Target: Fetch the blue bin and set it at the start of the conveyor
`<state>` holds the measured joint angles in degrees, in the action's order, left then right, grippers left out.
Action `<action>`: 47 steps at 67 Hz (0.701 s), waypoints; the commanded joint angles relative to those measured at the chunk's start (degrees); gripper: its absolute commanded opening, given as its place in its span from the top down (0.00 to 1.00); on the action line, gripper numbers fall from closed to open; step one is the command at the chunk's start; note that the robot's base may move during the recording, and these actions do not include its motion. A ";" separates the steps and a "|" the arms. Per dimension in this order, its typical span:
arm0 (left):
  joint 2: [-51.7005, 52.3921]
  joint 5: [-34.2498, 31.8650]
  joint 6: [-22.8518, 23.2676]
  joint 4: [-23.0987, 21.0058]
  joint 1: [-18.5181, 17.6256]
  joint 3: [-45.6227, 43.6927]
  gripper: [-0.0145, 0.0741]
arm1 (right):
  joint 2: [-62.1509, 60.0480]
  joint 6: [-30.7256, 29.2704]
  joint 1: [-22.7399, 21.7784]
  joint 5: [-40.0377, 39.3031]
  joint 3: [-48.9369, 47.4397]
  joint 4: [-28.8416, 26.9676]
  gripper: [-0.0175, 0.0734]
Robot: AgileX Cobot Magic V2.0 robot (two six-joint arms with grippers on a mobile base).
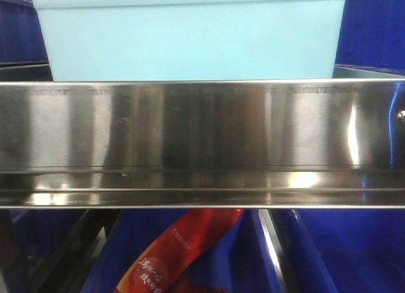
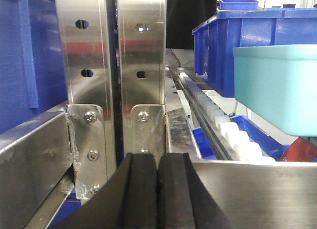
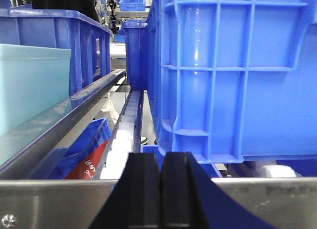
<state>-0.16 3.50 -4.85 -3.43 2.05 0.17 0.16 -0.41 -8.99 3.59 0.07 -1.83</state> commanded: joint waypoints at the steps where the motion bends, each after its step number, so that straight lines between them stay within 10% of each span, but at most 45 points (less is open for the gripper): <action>1: 0.16 -1.40 -0.14 0.14 -0.41 -0.17 0.96 | -0.16 -0.19 0.03 -1.01 -0.07 0.19 0.99; 47: 0.16 -6.20 -0.14 0.14 -0.40 -0.17 0.96 | -0.16 -0.19 0.03 -2.05 -0.07 0.19 0.99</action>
<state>-0.16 -0.55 -4.85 -3.43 2.05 0.17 0.16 -0.41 -8.99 3.59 0.07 -1.83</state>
